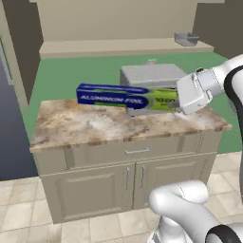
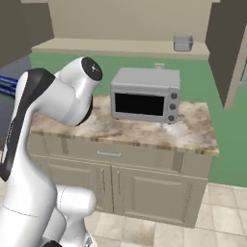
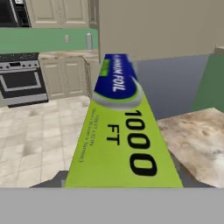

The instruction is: Retrieve the tupperware and aluminum foil from the cabinet and place them on the dining counter near the plate with tomato and avocado to prepare for storing leftovers.

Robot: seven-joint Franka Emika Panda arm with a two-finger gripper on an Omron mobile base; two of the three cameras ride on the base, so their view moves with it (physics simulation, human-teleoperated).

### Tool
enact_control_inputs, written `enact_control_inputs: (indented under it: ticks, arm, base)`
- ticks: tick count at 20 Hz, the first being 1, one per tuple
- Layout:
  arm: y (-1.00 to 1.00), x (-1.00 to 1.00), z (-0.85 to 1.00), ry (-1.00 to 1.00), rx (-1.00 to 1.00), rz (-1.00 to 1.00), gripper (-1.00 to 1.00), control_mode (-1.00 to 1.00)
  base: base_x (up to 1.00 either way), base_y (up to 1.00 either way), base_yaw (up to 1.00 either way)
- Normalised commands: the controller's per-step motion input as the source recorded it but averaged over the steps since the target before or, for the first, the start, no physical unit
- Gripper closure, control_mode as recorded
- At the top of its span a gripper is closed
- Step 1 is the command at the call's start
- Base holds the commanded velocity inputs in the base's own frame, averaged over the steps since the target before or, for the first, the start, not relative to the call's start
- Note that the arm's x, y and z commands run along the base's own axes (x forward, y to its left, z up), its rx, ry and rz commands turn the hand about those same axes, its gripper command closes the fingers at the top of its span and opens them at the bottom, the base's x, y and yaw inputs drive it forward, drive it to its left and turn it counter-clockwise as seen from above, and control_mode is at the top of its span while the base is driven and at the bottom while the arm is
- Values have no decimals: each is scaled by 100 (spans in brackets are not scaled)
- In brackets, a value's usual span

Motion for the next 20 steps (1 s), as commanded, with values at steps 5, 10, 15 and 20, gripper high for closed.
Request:
enact_control_inputs:
  ticks: [5, 10, 15, 20]
  arm:
    - [0, 0, 0, 0, 0, 0, 100, 100]
    - [0, 0, 0, 0, 0, 0, 100, 100]
    - [0, 0, 0, 0, 0, 0, 100, 100]
    - [0, 0, 0, 0, 0, 0, 100, 100]
  base:
    - [-88, -8, 41]
    - [-46, 0, 72]
    - [-2, 0, 95]
    - [0, 0, 95]
